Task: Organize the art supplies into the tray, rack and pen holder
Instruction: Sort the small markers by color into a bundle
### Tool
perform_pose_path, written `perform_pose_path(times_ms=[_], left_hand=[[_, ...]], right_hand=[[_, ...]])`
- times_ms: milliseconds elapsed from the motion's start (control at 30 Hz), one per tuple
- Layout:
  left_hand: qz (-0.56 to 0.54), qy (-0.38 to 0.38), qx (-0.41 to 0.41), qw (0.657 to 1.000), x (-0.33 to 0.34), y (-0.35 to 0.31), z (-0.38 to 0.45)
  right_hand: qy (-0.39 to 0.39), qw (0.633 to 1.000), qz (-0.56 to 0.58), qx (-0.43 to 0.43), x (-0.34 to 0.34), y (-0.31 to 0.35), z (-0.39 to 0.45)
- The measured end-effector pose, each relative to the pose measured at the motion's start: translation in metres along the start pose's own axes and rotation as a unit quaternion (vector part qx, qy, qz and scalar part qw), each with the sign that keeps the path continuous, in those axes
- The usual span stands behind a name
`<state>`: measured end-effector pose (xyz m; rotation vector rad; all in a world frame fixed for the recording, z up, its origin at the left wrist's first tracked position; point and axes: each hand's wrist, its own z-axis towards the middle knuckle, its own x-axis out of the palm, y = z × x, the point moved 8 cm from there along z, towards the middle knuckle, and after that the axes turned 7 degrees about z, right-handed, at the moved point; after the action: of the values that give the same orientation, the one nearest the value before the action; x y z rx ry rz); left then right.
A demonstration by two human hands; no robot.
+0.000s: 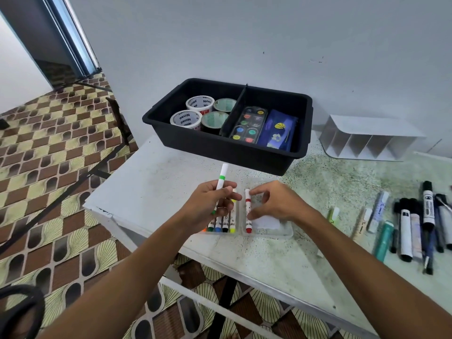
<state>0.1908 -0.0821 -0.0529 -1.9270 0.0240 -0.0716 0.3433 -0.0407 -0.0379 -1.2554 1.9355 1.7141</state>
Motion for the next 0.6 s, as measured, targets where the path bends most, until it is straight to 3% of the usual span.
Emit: perform_pose_path(times_ms=[300, 367, 467, 600], left_hand=[[0.000, -0.014, -0.017, 1.000, 0.011, -0.003, 0.001], [-0.016, -0.006, -0.026, 1.000, 0.017, -0.005, 0.000], [0.024, 0.013, -0.012, 1.000, 0.027, -0.007, -0.002], [0.099, 0.052, 0.025, 0.993, 0.044, -0.013, -0.001]], right_hand=[[-0.009, 0.994, -0.106, -0.012, 0.001, 0.005, -0.001], [-0.054, 0.998, 0.013, -0.023, -0.011, 0.007, 0.002], [-0.081, 0.952, 0.293, -0.027, -0.026, 0.014, -0.001], [-0.106, 0.923, 0.370, -0.021, -0.029, 0.015, -0.002]])
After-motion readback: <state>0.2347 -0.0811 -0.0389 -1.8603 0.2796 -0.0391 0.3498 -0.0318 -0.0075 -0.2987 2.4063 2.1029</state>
